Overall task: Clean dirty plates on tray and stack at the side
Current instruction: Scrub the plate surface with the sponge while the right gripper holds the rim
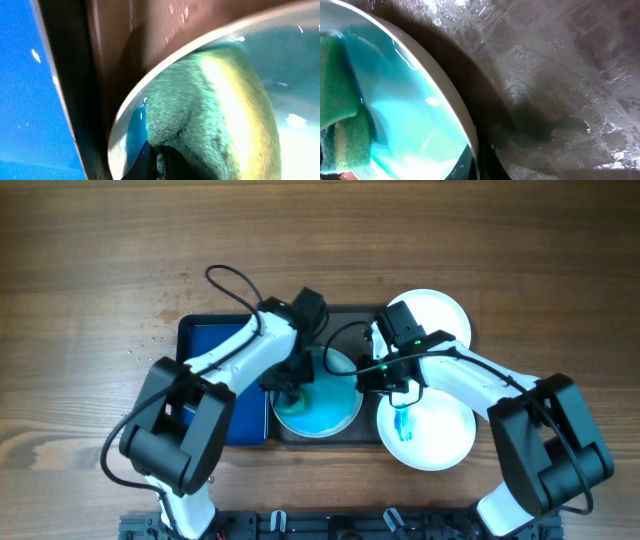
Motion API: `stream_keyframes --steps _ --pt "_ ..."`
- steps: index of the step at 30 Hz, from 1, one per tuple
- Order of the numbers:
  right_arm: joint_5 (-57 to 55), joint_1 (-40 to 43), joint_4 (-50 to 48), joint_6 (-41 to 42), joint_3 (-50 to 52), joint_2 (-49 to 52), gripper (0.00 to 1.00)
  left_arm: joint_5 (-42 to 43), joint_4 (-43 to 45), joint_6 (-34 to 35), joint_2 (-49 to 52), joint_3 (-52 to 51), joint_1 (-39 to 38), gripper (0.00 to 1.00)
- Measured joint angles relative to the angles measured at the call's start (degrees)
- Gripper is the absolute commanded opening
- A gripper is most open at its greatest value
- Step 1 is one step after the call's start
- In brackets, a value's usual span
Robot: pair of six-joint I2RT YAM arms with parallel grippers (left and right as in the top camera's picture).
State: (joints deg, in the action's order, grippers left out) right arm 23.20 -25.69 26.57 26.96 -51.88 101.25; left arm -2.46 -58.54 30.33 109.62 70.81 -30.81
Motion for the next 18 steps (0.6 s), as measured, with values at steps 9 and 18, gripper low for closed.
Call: stream_keyframes --steps 9,18 --pt "-0.07 0.07 0.50 -0.31 0.00 0.00 0.04 -2.23 3.19 -5.66 -0.02 -0.76 -7.26 0.04" --pt "-0.85 0.90 1.07 -1.31 0.00 0.00 0.04 -1.95 7.78 -1.29 -0.50 -1.49 -9.75 0.04"
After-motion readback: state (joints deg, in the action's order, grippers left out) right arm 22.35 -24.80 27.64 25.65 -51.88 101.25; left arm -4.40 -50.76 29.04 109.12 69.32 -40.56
